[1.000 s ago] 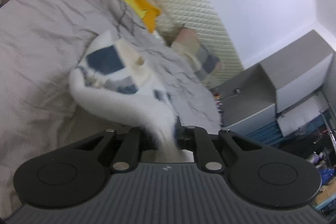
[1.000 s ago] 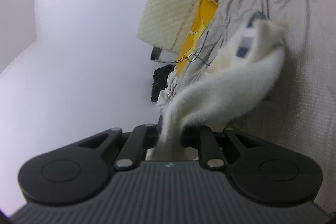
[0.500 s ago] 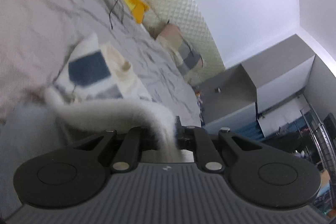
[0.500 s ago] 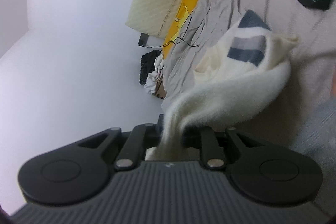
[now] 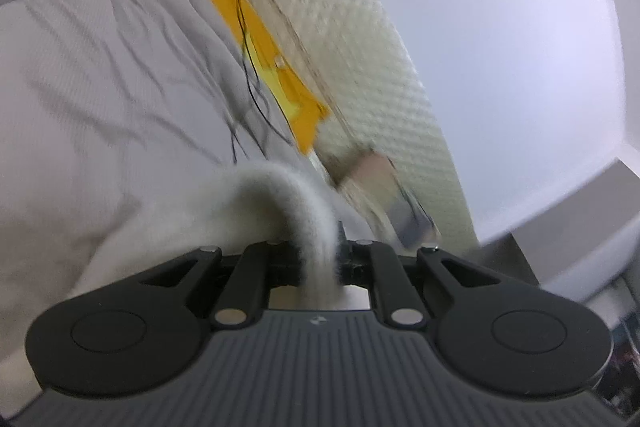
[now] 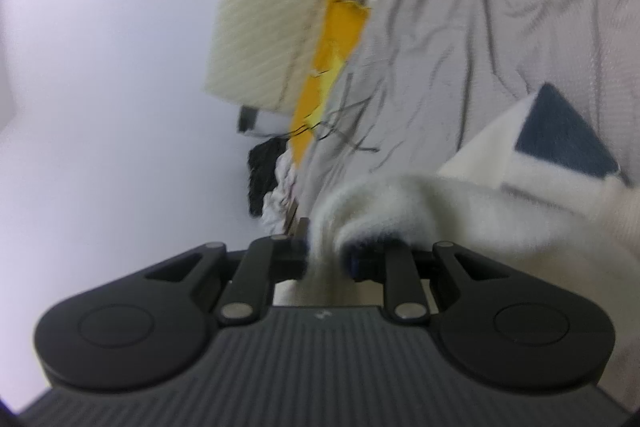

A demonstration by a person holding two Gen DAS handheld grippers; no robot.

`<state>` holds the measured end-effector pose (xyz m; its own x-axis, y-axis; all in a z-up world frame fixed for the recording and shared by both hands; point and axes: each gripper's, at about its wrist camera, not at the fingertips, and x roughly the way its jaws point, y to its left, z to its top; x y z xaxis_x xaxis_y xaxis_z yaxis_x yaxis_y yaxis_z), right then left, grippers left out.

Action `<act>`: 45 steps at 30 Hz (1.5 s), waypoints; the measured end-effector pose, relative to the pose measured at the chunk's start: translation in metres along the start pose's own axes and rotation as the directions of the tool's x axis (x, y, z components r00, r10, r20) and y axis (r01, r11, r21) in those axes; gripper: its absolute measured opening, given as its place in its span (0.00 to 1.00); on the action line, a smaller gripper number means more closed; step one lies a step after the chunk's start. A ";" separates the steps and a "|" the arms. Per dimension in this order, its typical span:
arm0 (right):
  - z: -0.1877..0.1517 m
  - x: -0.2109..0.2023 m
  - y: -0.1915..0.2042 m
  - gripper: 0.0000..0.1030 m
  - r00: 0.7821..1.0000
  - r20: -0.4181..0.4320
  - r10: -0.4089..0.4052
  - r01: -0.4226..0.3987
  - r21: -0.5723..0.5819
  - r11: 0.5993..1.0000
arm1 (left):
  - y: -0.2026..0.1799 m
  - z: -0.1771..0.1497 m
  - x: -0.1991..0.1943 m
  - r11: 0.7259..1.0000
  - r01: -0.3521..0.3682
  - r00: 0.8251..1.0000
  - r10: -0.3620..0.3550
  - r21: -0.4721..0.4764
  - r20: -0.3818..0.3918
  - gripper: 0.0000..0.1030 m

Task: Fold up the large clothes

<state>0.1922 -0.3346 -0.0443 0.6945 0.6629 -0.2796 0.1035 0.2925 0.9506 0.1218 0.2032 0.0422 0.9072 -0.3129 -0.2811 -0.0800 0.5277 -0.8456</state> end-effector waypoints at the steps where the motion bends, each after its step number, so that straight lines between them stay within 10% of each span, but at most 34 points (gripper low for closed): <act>1: 0.006 0.010 -0.010 0.21 1.000 0.000 -0.011 0.011 0.023 1.000 | 0.004 0.000 0.015 1.000 -0.017 1.000 0.017 0.003 0.007 0.12; 25: 0.050 0.095 -0.111 0.24 0.997 -0.029 -0.068 0.071 0.110 0.991 | 0.114 -0.007 0.190 0.976 -0.187 0.978 0.196 0.114 -0.072 0.13; 31: 0.038 0.087 -0.077 0.74 1.000 -0.028 0.001 -0.002 -0.017 1.000 | 0.087 -0.013 0.170 0.979 -0.104 0.990 0.118 0.175 -0.072 0.56; 36: 0.016 0.078 -0.047 0.74 0.999 -0.048 0.006 -0.014 -0.168 0.986 | 0.050 -0.026 0.144 0.949 -0.062 0.996 0.078 0.308 -0.041 0.65; 41: -0.021 0.089 -0.030 0.74 0.988 -0.061 -0.140 0.104 -0.406 0.908 | 0.037 -0.053 0.148 0.881 -0.143 0.974 0.207 0.451 -0.096 0.66; 45: -0.036 0.105 -0.027 0.70 0.939 0.052 -0.340 0.300 -0.609 0.735 | 0.042 -0.071 0.167 0.799 -0.245 0.930 0.353 0.549 -0.099 0.66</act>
<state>0.2367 -0.2478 -0.1046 0.6542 0.4869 -0.5788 -0.1490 0.8332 0.5326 0.2411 0.1169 -0.0724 0.7746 -0.1831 -0.6053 -0.0594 0.9319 -0.3579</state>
